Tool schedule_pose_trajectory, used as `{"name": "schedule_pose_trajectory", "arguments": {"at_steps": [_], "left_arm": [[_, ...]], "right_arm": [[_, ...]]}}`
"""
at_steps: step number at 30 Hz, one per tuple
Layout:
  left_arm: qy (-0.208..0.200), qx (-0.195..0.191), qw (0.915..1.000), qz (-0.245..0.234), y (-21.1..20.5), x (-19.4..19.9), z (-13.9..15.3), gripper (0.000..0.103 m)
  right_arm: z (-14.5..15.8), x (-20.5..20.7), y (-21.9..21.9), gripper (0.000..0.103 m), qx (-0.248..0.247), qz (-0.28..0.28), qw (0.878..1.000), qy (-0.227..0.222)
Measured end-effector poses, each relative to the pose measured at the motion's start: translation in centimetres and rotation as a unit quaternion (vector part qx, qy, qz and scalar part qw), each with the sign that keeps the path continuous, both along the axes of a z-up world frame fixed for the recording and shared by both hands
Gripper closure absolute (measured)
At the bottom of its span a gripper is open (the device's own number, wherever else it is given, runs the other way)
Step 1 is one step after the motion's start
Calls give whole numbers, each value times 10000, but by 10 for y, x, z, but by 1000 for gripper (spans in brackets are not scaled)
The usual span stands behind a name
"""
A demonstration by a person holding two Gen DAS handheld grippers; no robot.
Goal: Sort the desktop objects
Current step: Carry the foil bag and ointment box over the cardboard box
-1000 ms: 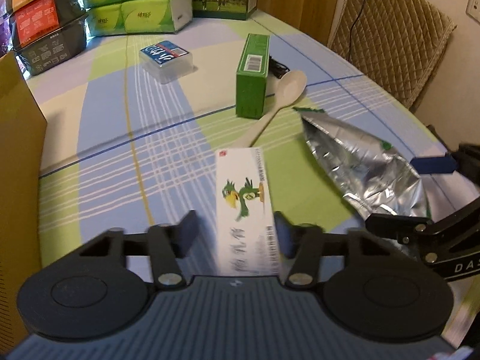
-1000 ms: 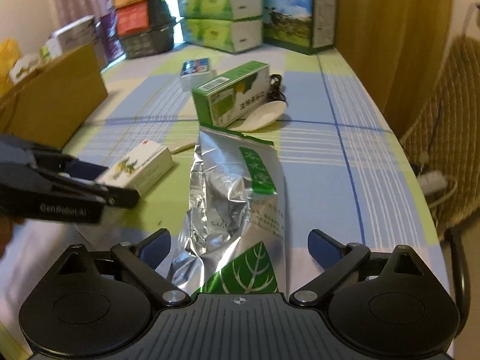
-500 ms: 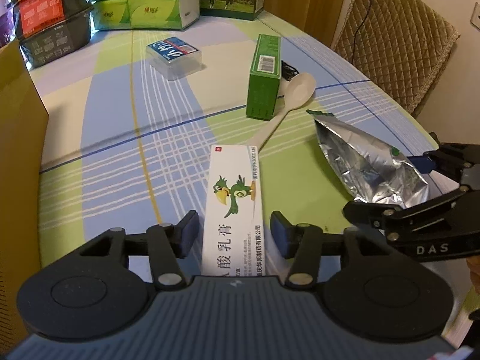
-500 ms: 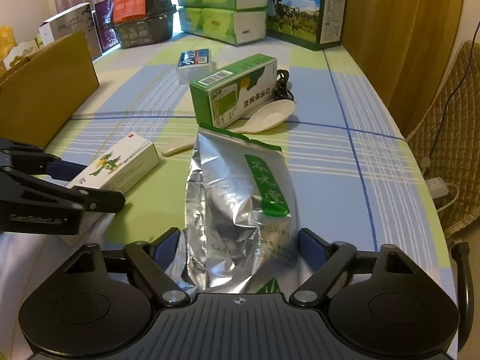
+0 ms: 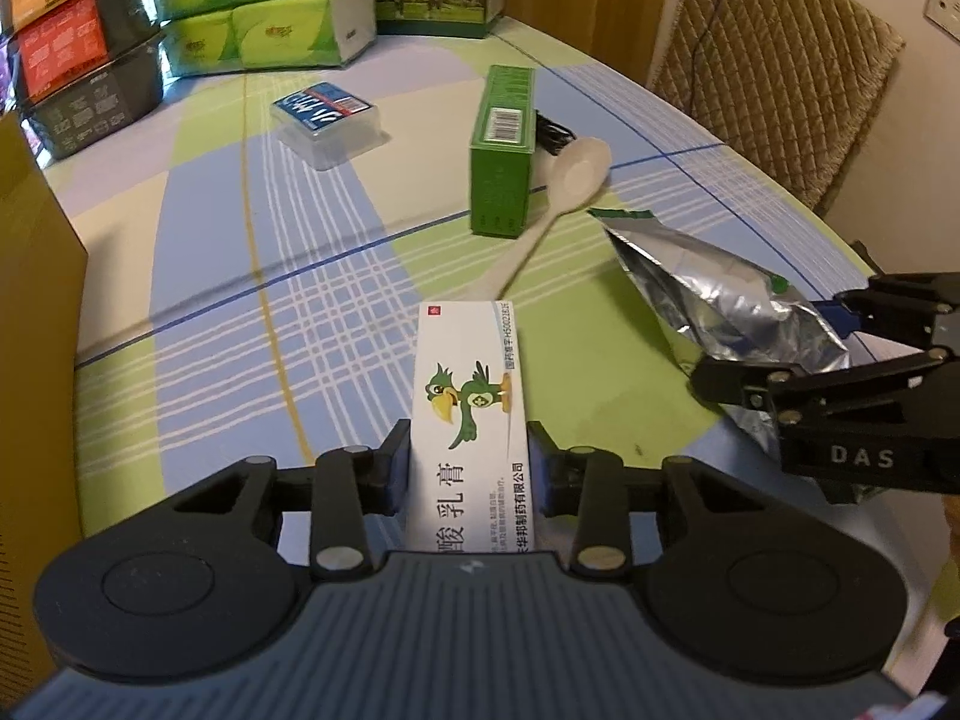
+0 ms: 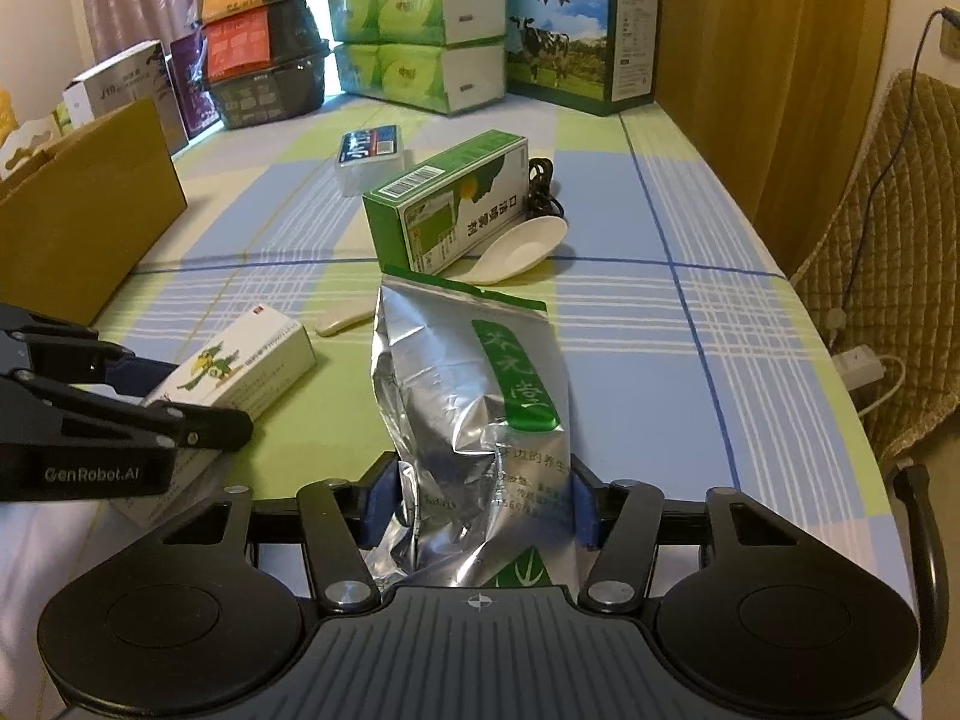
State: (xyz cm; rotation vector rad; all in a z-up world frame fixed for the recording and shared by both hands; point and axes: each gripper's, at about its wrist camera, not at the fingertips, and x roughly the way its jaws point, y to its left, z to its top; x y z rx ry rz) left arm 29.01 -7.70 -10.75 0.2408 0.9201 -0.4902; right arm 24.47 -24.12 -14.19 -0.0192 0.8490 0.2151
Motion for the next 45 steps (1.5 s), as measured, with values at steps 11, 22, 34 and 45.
{"name": "schedule_pose_trajectory", "arguments": {"at_steps": [11, 22, 34, 45], "left_arm": [[-189, 11, 9997, -170, -4, -21, 25, 70], [-160, -263, 9995, -75, 15, -40, 43, 70], [-668, -374, 9970, 86, 36, -94, 88, 70], [-1222, -411, 9906, 447, 86, -137, 156, 70]], "right_arm": [[18, -29, 2, 52, 256, -207, 9993, -176], [29, -68, 1, 52, 524, -443, 9976, -137], [77, -117, 17, 52, 821, -533, 9947, -326], [136, -144, 68, 52, 956, -156, 9925, -740]]}}
